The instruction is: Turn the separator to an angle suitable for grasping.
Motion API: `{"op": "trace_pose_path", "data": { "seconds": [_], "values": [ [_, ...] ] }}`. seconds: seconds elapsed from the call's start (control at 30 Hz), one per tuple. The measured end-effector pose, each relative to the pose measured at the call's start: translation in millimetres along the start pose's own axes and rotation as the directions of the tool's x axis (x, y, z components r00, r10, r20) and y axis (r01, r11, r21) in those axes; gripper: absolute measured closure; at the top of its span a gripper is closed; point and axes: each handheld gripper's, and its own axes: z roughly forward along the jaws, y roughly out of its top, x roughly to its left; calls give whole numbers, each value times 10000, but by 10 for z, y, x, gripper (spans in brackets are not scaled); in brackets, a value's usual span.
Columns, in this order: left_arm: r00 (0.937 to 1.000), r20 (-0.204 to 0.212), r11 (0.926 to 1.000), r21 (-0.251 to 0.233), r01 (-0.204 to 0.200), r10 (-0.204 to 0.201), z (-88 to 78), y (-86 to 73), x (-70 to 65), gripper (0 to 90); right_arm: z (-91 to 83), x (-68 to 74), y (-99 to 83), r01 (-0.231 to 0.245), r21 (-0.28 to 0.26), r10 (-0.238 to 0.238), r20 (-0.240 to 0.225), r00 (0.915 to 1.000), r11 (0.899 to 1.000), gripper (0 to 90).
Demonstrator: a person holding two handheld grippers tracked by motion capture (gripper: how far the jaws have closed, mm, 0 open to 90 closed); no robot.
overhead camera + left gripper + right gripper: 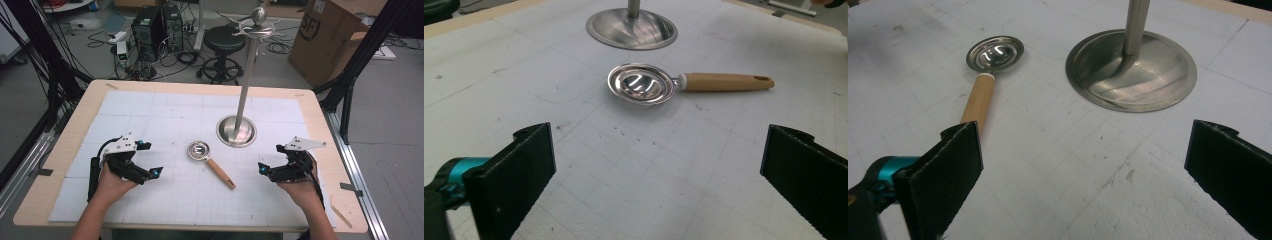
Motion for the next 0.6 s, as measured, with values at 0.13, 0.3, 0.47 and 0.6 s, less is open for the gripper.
{"op": "trace_pose_path", "data": {
  "seconds": [0.13, 0.3, 0.47, 0.6],
  "values": [
    [9999, -126, 10000, 74, -6, 7, -11, -9, 15, 18, 26, 11, -2, 106, 106, -106, -28, 9999, 9999, 10],
    [9998, -185, 10000, 79, 39, -37, -20, -19, 28, 18, 32, 13, -1, 97, 156, -96, -40, 9999, 9998, 28],
    [9999, -134, 10000, 32, 49, -49, -27, -17, 39, 18, 49, 30, 6, 156, 269, -155, -34, 9999, 9995, 44],
    [9999, -91, 10000, -10, 59, -59, -45, -16, 48, 18, 98, 71, 29, 270, 344, -268, -60, 9996, 9990, 51]
  ]
}}
